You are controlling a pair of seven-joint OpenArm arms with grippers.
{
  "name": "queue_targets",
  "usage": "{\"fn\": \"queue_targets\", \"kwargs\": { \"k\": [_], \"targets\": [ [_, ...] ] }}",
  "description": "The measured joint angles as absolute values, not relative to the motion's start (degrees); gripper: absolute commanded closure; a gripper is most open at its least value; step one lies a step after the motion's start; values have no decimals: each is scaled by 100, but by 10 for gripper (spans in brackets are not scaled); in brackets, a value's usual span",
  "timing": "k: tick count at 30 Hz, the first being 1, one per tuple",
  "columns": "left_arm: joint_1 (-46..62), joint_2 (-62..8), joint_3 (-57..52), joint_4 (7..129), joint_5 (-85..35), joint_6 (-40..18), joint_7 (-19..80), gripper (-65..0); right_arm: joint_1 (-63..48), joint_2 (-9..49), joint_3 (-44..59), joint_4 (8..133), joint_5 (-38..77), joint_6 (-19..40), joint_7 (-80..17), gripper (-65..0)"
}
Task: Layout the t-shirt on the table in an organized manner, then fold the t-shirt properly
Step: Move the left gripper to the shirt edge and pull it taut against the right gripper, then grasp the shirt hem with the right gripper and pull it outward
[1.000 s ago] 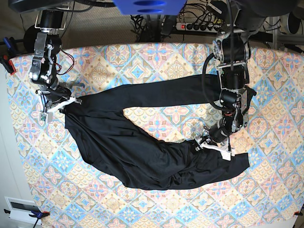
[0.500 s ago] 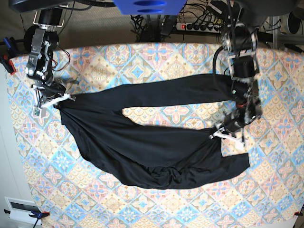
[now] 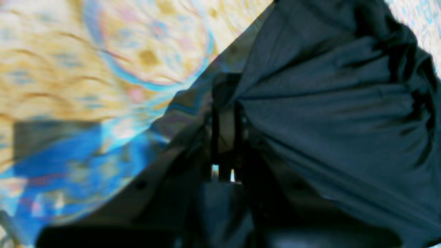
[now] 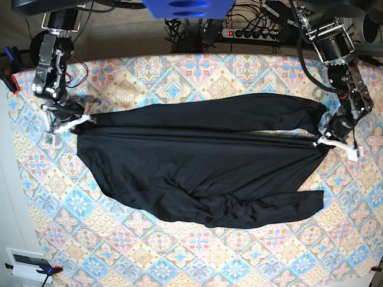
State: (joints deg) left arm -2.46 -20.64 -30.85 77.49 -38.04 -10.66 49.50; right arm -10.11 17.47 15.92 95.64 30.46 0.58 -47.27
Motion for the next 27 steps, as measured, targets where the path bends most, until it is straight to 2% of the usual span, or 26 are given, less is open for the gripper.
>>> {"fn": "queue_targets", "kwargs": {
  "k": [7,13,16,21,27],
  "targets": [
    [-1,-2141,-4200,7762,-3769,-1031,4954,0,-1033,1734,473,9559,3068,62,-4805,0],
    [30,-2117,-4720,7762,-3732,-1033,4978,0,-1044,1734,198,9564,3074,80,-4849,-7],
    [32,-2110,-4727,7762,-3710,-1031,4978,0,-1044,1739,231,9566,3068,60,-5076,-60],
    [93,-2112,-4716,7762,-3708,-1035,4952,-2,-1037,1747,250,10213,3017,-14,-4915,-161],
    [191,-2108,-4713,7765,-3715,-1037,4930,-2,-961,1752,250,10442,3024,-3,-4816,-182]
  ]
}}
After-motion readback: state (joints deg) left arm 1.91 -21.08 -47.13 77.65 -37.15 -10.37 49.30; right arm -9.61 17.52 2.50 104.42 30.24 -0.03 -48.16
